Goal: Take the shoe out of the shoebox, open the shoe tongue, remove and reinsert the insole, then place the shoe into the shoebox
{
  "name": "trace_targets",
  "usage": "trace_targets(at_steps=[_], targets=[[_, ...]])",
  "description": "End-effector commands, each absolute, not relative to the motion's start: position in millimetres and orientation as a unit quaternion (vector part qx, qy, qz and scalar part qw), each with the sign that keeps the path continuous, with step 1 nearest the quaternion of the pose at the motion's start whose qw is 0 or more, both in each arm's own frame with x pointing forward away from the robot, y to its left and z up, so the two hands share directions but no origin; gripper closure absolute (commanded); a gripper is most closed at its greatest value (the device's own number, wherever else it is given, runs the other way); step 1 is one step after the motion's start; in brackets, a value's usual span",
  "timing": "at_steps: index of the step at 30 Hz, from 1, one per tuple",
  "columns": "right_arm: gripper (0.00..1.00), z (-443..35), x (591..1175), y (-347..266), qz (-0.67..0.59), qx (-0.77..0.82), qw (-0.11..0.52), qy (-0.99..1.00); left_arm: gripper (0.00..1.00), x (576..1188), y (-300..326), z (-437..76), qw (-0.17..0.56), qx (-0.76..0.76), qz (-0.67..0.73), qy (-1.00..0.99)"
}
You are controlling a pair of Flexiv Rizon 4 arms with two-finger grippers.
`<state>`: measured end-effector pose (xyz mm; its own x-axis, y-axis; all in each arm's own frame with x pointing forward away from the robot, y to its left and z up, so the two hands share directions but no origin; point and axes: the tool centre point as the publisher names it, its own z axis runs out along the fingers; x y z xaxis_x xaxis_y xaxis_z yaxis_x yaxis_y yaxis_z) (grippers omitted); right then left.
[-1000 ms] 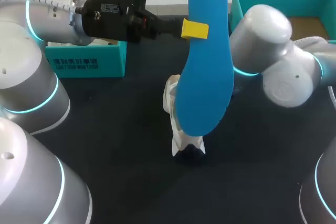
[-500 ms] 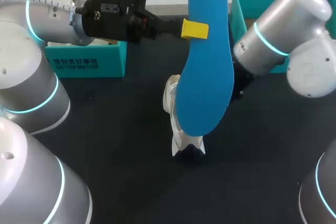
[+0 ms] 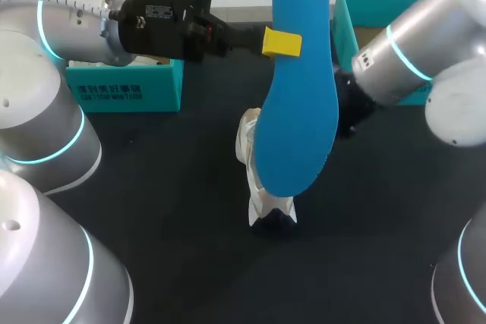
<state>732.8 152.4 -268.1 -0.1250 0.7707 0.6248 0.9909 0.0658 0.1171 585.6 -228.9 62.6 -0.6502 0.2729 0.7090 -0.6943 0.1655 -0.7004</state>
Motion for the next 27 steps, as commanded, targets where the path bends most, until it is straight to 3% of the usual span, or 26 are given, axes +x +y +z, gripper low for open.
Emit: trace_targets(at_steps=[1, 12, 27], targets=[[0.0, -245.3, 712.4, 124.7, -0.349, -0.616, 0.21, -0.674, 1.0, 585.3, -230.2, 61.2, 0.386, 0.16, 0.626, -0.658], [0.0, -211.0, 712.2, 105.4, -0.398, -0.584, 0.323, -0.629, 1.0, 585.3, -230.2, 61.2, 0.386, 0.16, 0.626, -0.658], [0.0, -198.8, 720.7, 113.8, -0.432, -0.557, 0.34, -0.622, 1.0, 585.3, -230.2, 61.2, 0.386, 0.16, 0.626, -0.658]])
